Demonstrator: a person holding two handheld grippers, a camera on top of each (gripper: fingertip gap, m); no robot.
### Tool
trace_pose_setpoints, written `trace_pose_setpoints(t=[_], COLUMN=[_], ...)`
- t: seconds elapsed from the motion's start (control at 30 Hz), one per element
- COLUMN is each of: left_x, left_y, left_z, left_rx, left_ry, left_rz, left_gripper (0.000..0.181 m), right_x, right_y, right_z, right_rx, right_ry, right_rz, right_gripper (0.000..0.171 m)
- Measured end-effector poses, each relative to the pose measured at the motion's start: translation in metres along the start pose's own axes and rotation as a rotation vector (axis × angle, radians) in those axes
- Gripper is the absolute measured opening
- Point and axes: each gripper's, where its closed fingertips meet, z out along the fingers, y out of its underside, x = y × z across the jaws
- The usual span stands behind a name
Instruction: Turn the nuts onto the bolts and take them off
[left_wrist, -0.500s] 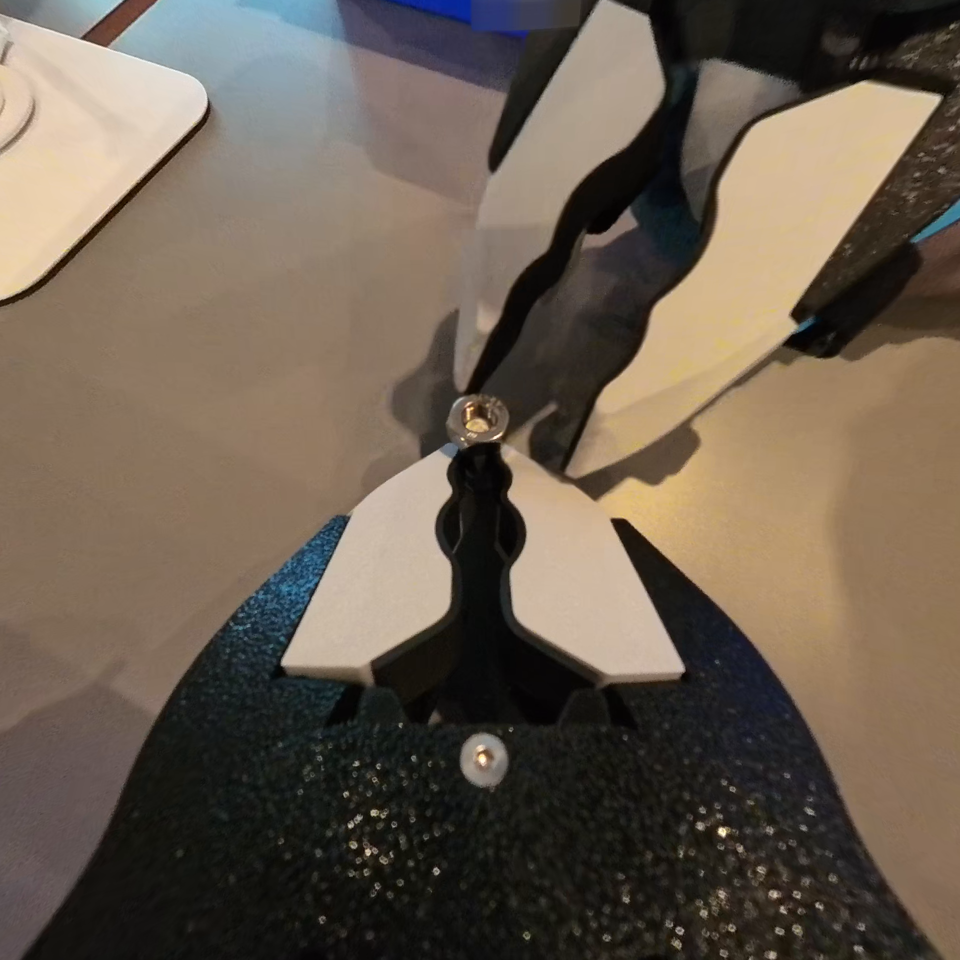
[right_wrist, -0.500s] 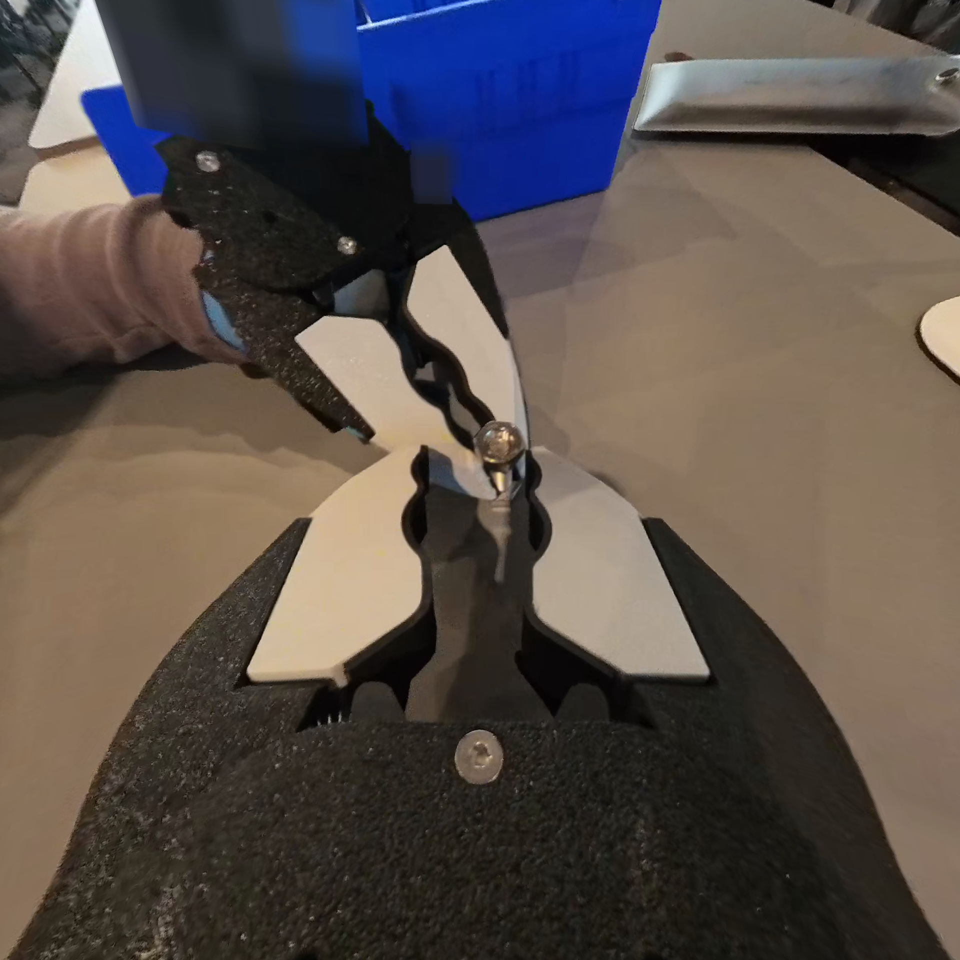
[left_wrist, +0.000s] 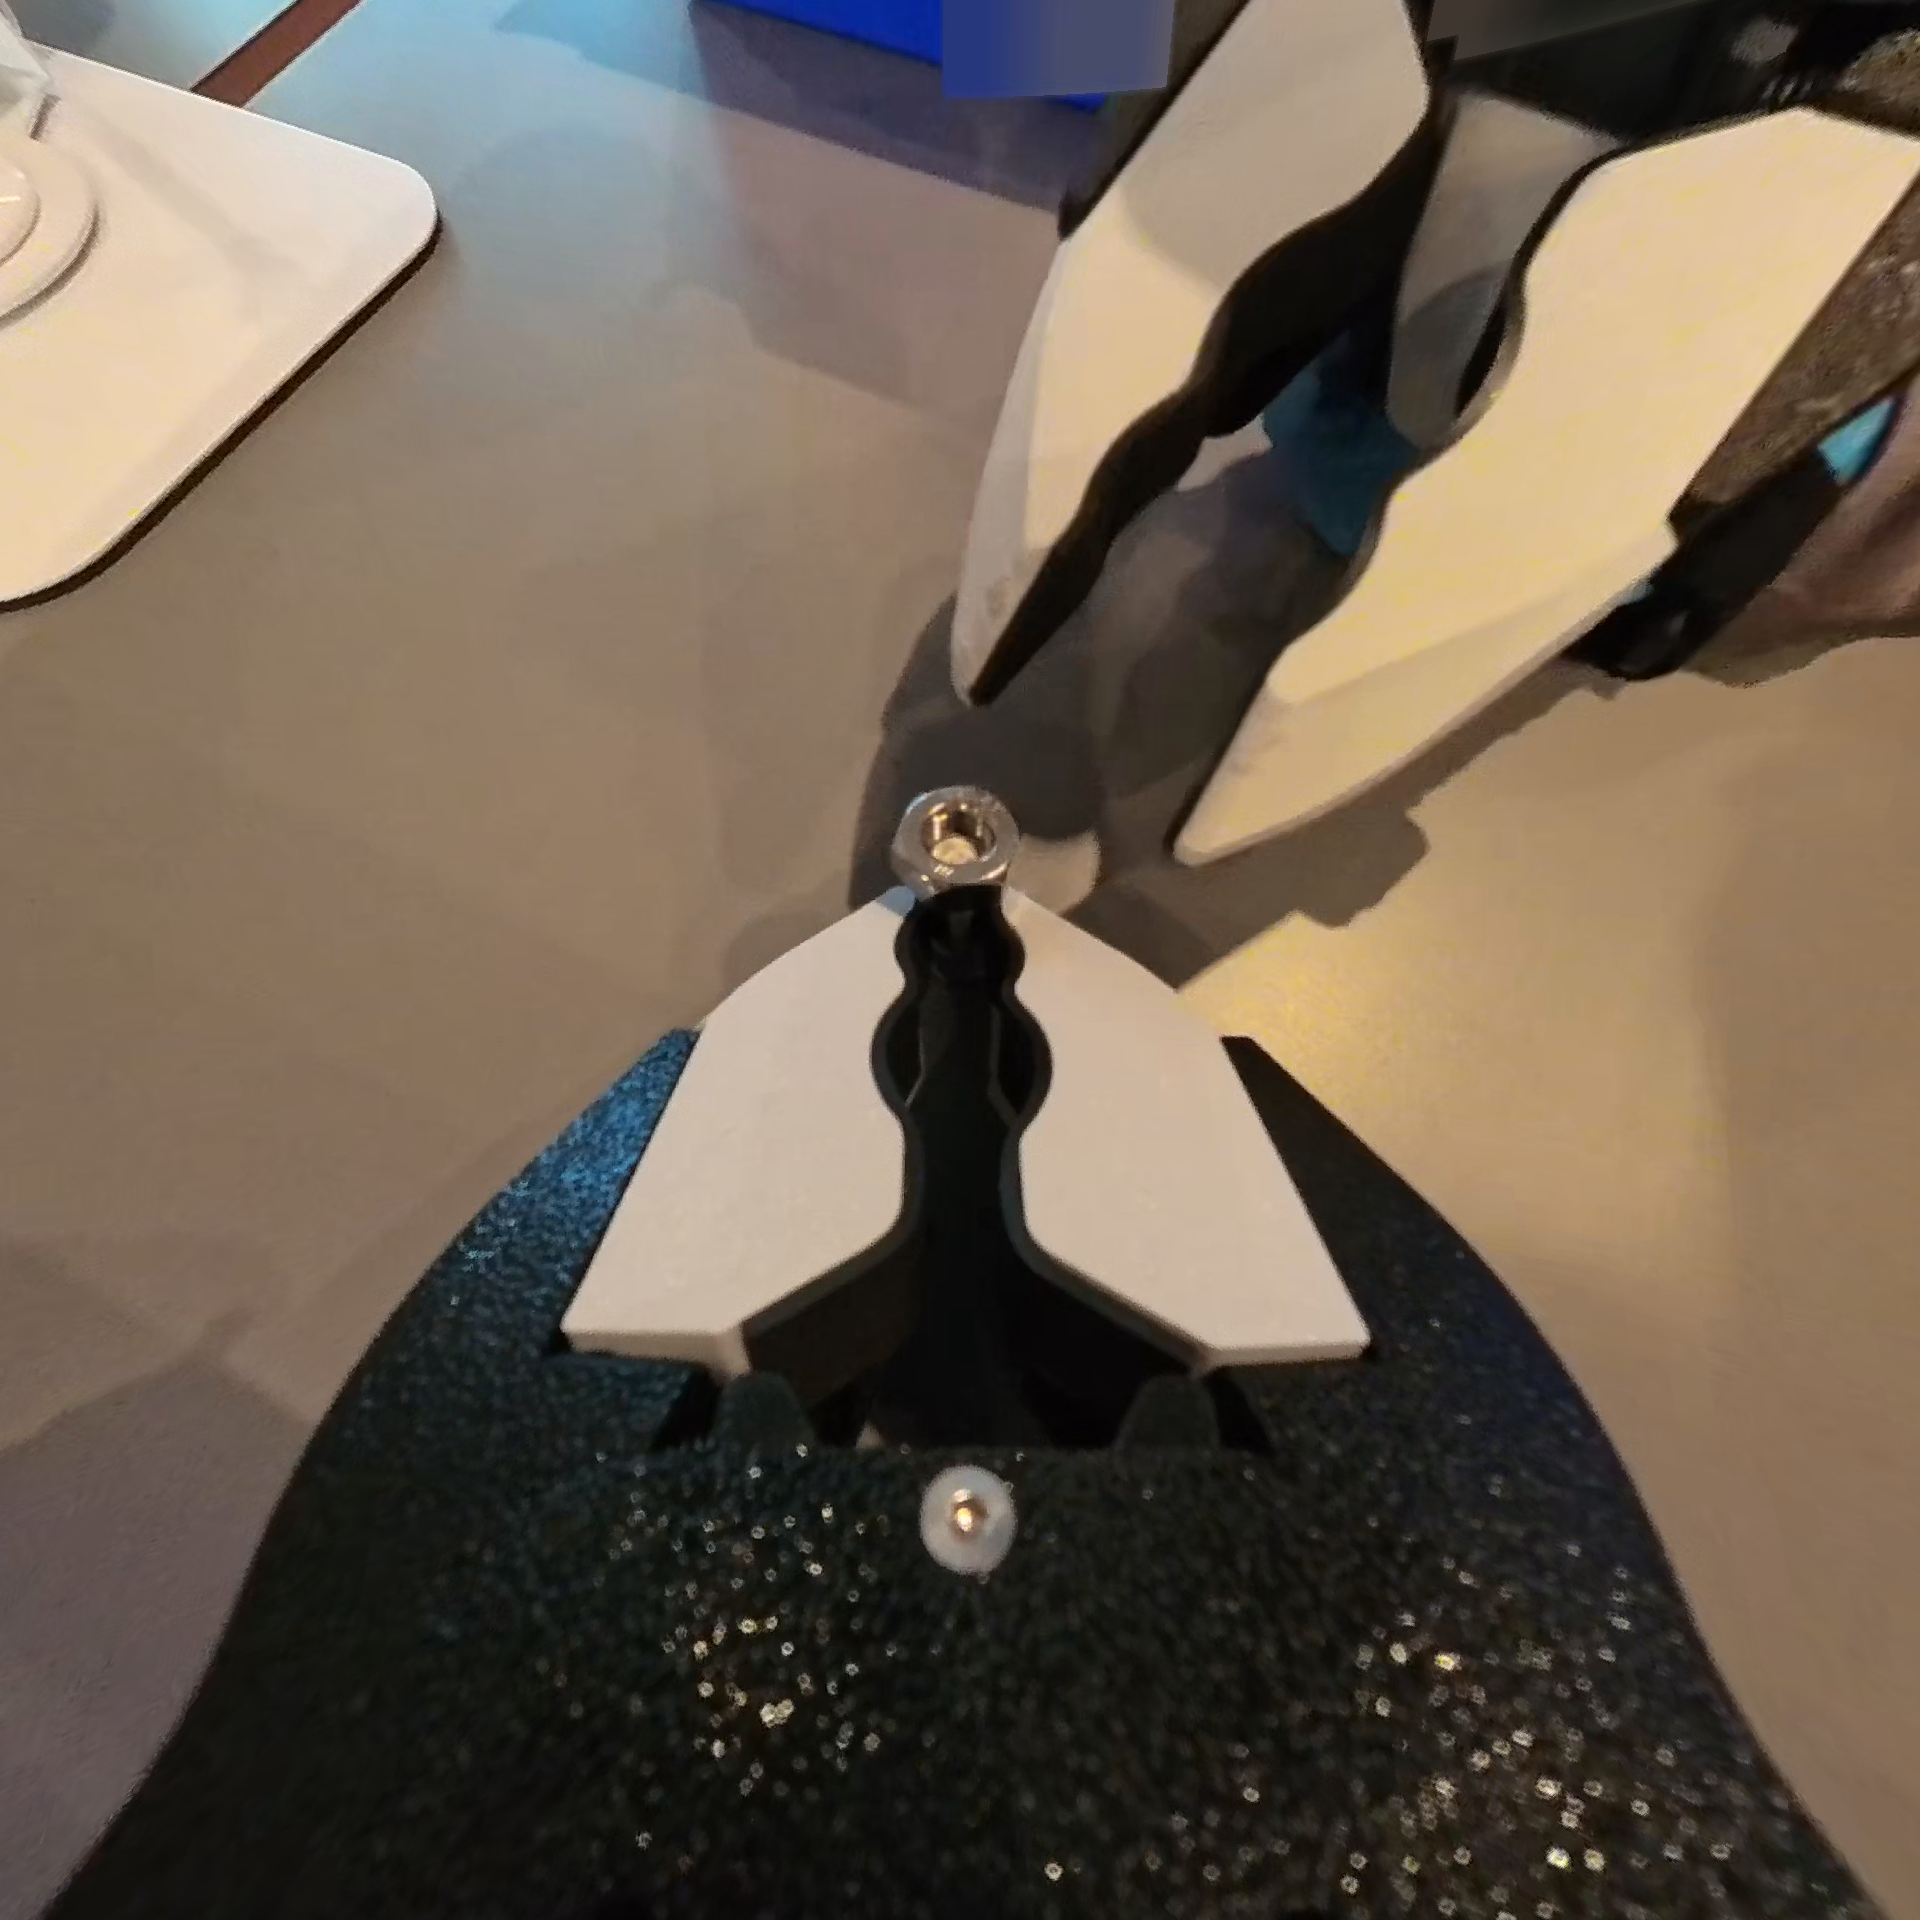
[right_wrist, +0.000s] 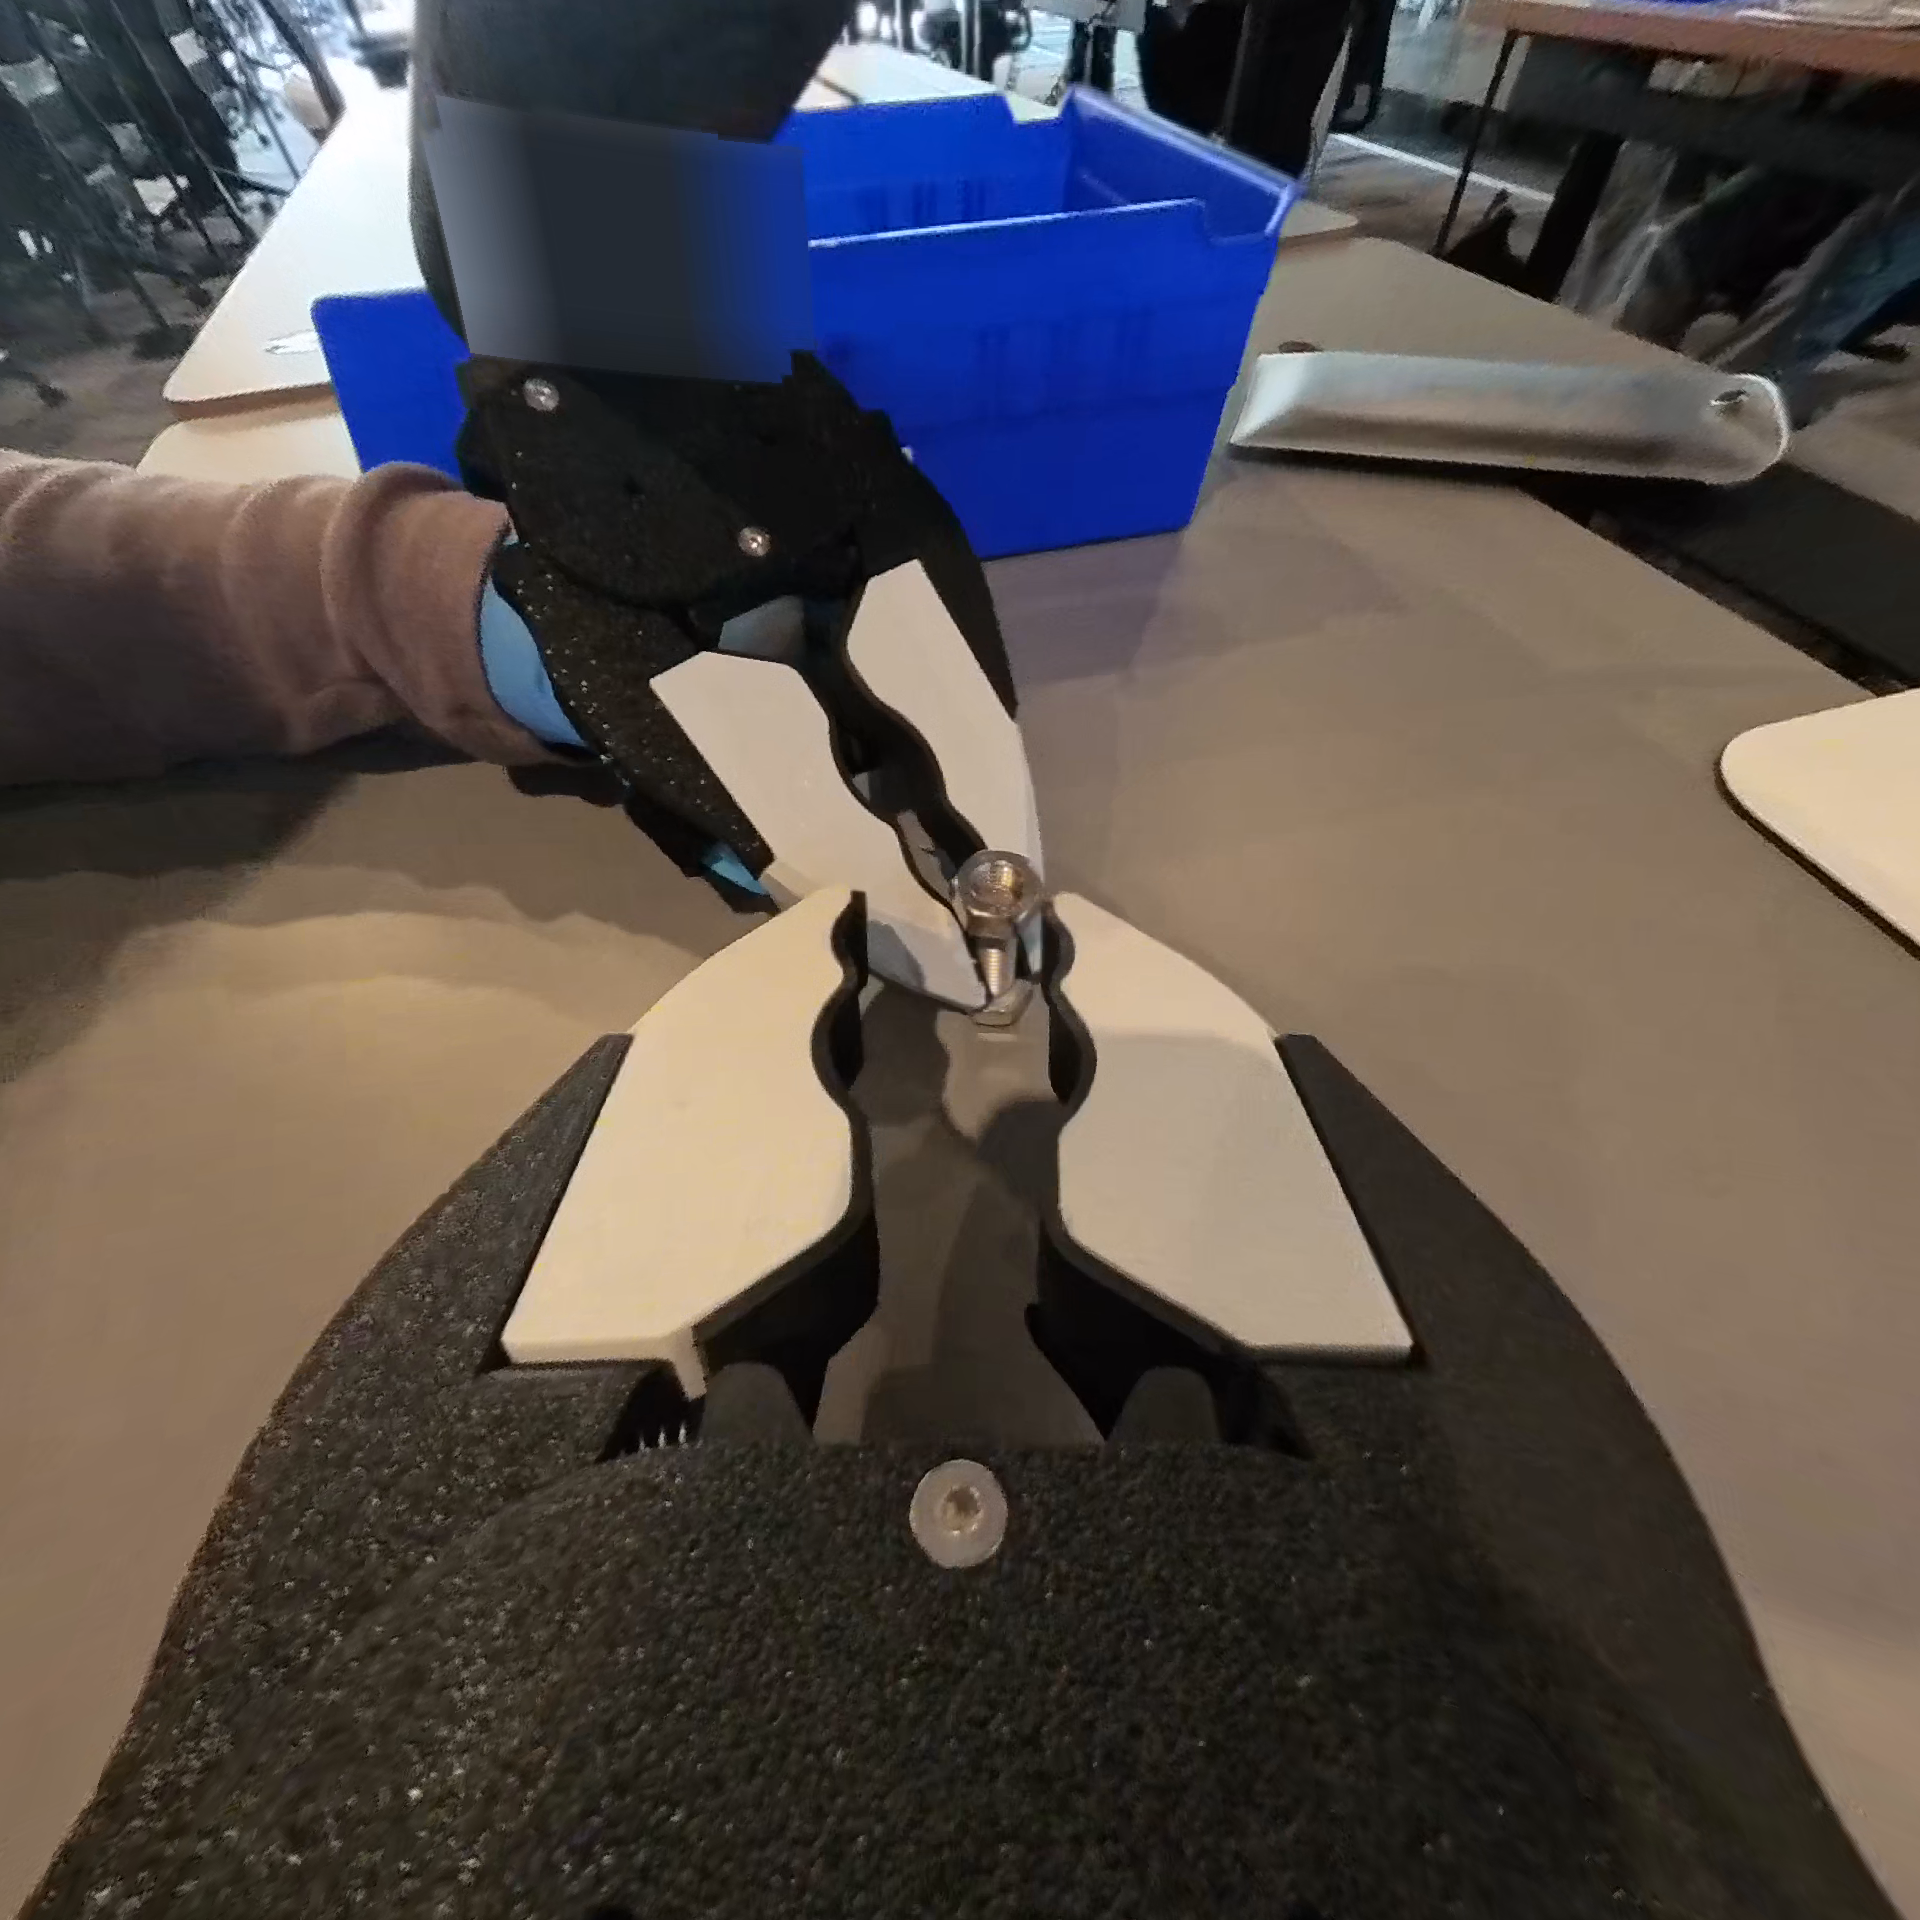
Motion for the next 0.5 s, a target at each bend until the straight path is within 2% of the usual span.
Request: trace_pose_setpoints(t=[0.5], left_x=[-0.002], left_y=[0.001], left_z=[-0.001], left_rx=[0.0], left_ry=[-0.021], left_rz=[-0.016], left_gripper=[0.01], right_x=[0.0], right_y=[0.009], right_z=[0.009], right_rx=[-0.082], right_ry=[-0.033], right_rz=[0.035], right_gripper=[0.033])
